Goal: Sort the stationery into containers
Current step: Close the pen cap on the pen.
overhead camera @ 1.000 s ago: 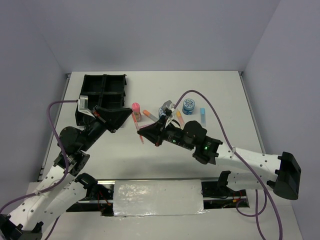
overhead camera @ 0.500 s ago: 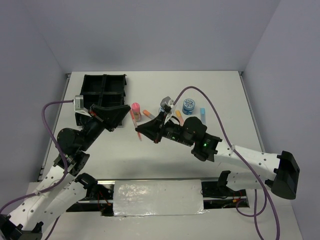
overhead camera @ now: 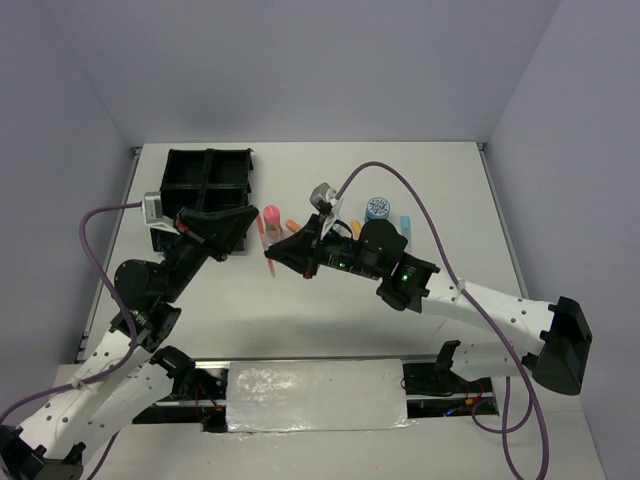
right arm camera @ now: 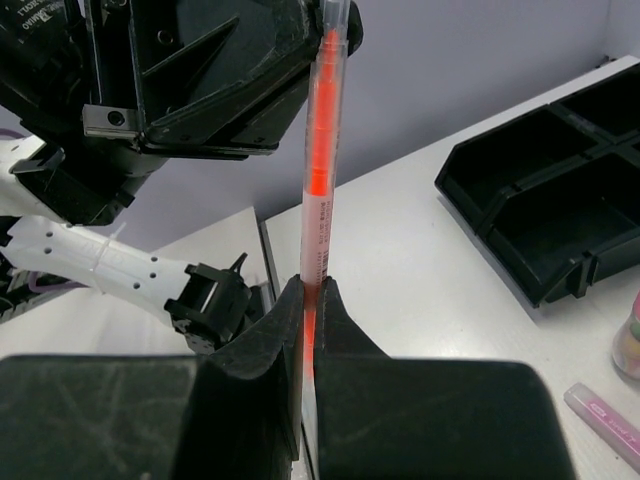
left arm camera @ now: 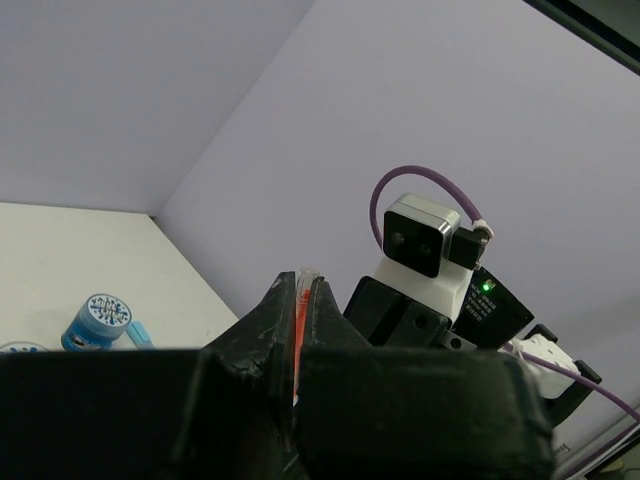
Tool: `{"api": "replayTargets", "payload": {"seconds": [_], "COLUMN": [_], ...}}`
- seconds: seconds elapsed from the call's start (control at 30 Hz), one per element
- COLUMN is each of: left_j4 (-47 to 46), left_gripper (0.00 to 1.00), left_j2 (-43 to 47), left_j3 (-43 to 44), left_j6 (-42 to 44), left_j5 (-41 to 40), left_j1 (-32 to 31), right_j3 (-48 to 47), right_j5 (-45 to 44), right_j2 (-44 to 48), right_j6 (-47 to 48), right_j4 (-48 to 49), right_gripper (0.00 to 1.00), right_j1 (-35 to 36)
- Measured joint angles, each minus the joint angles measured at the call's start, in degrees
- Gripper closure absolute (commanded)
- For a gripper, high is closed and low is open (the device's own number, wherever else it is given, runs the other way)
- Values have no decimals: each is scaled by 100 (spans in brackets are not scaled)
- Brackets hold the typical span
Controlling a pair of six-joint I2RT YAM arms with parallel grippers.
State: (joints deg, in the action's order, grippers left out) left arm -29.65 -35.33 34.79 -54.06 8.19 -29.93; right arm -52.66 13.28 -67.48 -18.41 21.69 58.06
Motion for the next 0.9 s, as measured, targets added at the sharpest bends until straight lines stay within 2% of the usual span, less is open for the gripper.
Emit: {"api": "replayTargets", "payload": {"seconds": [0.4,0.43,0.47,0.5,0.53,0.57,0.73,0.9], "left_j4": [20,31,55,153,435,752,2227,2789], "left_gripper": [100,85,65,41,9,1,1,1], "left_j2": [55,55,55,57,57,55,-11,142], "left_j3": [-68,-68,-63,-28,59,122,863,1698], "left_j6": [35,59,125,184,278,365,754,1241], "left_j5": [-138,-140,-149,-162,-107,-48,-118,-144], "left_j1": [-39,-39,-39,-46,-68,-105,-188,-192], "right_j3": [-103,-103,-103,-103,-105,-138,-232,-232], "right_j5": [155,170,197,223,210,216,179,129], "right_j2": [-26,-26,-28,-35,-55,-72,-83,-90], "right_j6": [57,72,85,94,107,136,234,286], "right_j4": [-212,-221,-234,-249,-146,35,575,708], "right_gripper": [100,100,100,100,100,100,100,100], "right_j1": [-79,-81,-87,-98,-111,-129,-170,-175]}}
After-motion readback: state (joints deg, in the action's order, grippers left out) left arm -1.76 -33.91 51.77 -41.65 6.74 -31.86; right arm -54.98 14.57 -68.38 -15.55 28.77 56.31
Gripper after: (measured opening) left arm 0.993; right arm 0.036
